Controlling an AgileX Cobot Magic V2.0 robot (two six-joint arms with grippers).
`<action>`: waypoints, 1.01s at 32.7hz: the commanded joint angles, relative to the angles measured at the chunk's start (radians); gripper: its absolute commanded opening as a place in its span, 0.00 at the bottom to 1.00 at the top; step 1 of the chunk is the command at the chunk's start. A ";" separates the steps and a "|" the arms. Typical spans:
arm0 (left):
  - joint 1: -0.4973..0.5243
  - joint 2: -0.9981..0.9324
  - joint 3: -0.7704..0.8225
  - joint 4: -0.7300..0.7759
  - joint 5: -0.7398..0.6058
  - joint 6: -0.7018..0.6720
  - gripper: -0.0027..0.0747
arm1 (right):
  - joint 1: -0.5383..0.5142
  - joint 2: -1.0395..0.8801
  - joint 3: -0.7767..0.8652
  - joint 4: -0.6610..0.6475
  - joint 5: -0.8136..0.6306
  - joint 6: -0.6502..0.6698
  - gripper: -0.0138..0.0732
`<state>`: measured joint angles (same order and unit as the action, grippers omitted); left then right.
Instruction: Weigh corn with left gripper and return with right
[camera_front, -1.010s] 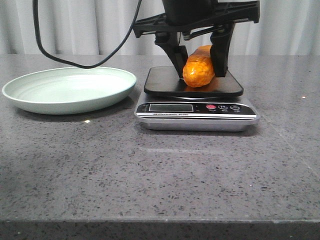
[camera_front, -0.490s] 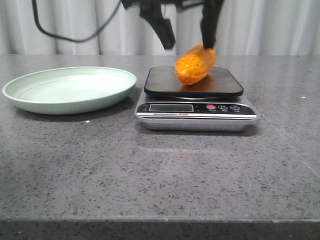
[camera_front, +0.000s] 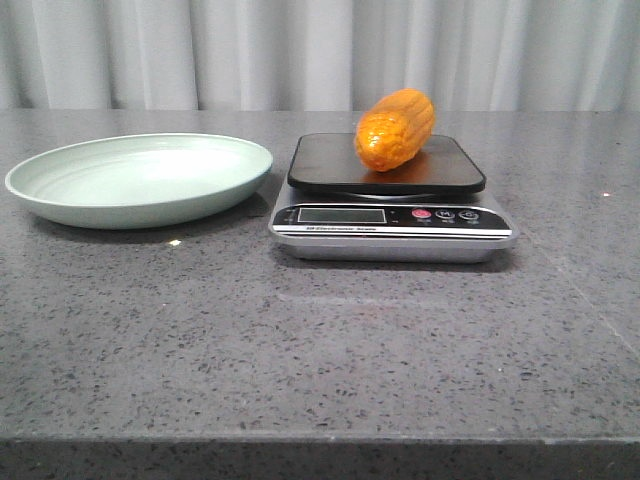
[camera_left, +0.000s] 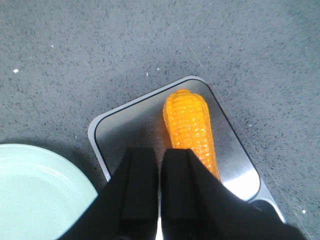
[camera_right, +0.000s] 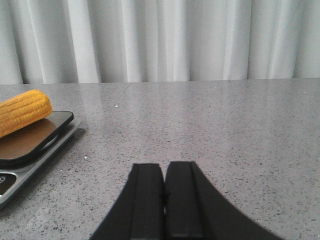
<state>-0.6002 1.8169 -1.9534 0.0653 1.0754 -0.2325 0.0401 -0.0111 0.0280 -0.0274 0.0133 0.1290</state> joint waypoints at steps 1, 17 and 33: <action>-0.008 -0.159 0.109 -0.014 -0.168 0.007 0.21 | -0.003 -0.017 -0.008 -0.009 -0.076 -0.008 0.33; -0.008 -0.815 0.866 0.019 -0.627 0.029 0.21 | -0.003 -0.017 -0.008 -0.009 -0.076 -0.008 0.33; -0.008 -1.450 1.384 0.159 -0.713 0.029 0.21 | -0.003 -0.016 -0.008 -0.009 -0.075 -0.008 0.33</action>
<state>-0.6002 0.4339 -0.5995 0.1924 0.4574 -0.2063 0.0401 -0.0111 0.0280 -0.0274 0.0133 0.1290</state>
